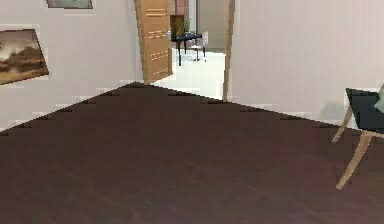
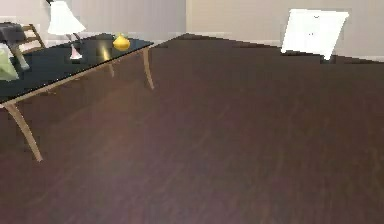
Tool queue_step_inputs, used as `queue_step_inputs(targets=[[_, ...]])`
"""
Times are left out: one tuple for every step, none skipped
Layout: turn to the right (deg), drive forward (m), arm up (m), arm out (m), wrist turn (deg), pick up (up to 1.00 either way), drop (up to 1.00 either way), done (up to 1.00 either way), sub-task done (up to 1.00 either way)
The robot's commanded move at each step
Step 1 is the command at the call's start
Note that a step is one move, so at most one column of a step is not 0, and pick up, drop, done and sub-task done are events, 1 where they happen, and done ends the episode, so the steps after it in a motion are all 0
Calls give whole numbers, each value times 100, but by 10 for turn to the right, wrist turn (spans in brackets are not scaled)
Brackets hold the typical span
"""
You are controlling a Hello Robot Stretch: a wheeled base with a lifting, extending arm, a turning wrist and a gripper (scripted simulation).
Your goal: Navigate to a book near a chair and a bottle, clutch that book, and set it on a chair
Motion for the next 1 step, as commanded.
queue_step_inputs(targets=[[0, 100, 0, 0, 0, 0, 0, 0, 0]])
